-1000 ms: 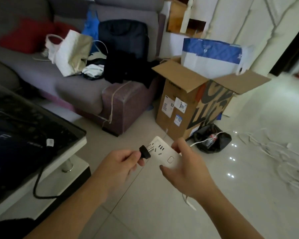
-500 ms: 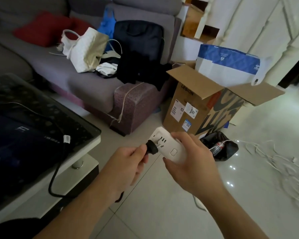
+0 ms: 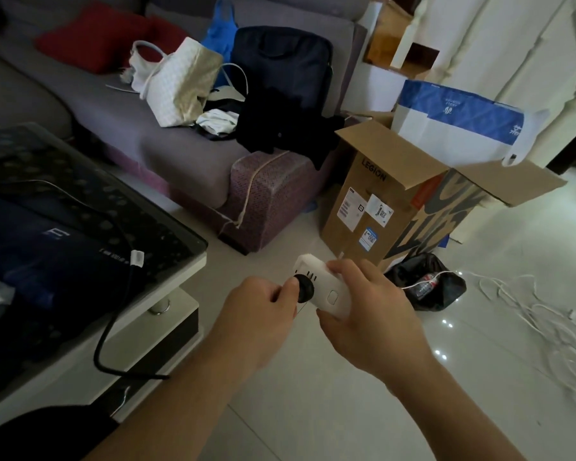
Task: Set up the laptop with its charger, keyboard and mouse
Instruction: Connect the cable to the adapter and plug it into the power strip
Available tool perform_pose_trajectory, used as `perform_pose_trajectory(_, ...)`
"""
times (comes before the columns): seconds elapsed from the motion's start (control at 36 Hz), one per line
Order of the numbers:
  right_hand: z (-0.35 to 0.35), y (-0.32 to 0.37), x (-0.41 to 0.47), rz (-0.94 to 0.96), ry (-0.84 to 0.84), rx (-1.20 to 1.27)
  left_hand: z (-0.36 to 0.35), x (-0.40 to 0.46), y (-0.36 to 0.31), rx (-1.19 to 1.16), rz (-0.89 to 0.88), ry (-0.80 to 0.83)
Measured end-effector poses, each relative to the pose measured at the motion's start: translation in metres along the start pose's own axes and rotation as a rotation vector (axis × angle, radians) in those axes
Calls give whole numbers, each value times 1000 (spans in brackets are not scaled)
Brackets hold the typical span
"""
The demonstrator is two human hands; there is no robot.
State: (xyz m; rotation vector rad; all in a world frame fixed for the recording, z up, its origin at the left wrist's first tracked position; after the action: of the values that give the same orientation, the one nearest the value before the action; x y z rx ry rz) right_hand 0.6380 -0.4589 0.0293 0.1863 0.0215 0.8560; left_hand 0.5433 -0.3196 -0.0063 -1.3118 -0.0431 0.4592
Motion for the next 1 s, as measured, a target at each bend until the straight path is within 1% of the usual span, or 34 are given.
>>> perform_pose_trajectory(0.11,0,2,1,17,-24,-1,-2,2,3,-121,54,86)
perform_pose_trajectory(0.28,1,4,1,73,-61,0,-1,3,2,-64,69,116)
perform_pose_trajectory(0.42,-5,9,-2,151,-53,-23,1,3,8,-67,134,96)
perform_pose_trajectory(0.53,-8,5,-3,163,-18,49,-3,1,12,-225,207,124)
perform_pose_trajectory(0.67,-7,-5,0,114,-13,194,-7,1,12,-411,221,236)
perform_pose_trajectory(0.72,-6,-9,1,86,0,252,-8,0,12,-453,218,267)
perform_pose_trajectory(0.81,-2,-9,0,96,-13,291,-9,-1,12,-505,223,303)
perform_pose_trajectory(0.89,1,-15,0,61,-41,415,-10,-2,8,-584,194,334)
perform_pose_trajectory(1.0,6,-14,2,82,-72,410,-12,-3,6,-610,168,354)
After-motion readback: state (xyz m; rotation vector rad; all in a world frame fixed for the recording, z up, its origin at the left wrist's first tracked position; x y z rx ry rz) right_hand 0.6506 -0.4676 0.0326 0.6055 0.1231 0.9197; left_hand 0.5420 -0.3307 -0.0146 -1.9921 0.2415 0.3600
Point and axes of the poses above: each hand's wrist, its own x-axis towards the middle knuckle, its own z-axis out of the back of the hand, y = z × x, the point moved 7 cm from there along x, towards the middle knuckle, and after that the axes turned 12 degrees about y, right-handed, at the moved point
